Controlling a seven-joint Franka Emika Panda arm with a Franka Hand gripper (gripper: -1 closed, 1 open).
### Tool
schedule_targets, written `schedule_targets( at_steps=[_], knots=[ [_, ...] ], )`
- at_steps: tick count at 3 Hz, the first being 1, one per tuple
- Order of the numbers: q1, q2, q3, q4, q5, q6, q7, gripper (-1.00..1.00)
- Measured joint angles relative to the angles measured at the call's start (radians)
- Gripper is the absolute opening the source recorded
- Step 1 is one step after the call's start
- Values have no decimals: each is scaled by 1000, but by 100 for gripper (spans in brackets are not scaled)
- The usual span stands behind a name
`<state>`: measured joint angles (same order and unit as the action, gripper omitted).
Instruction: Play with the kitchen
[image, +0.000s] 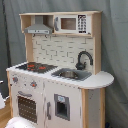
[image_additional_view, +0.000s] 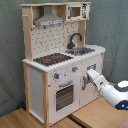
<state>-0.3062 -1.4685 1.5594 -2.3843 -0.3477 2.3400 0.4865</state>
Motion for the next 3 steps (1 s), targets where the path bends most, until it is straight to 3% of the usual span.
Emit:
schedule_targets(
  at_steps=[2, 3],
  knots=[
    [6, -3, -73, -125, -52, 146, -25, 100],
    [5, -4, -132, -159, -101, 191, -69, 100]
  ],
)
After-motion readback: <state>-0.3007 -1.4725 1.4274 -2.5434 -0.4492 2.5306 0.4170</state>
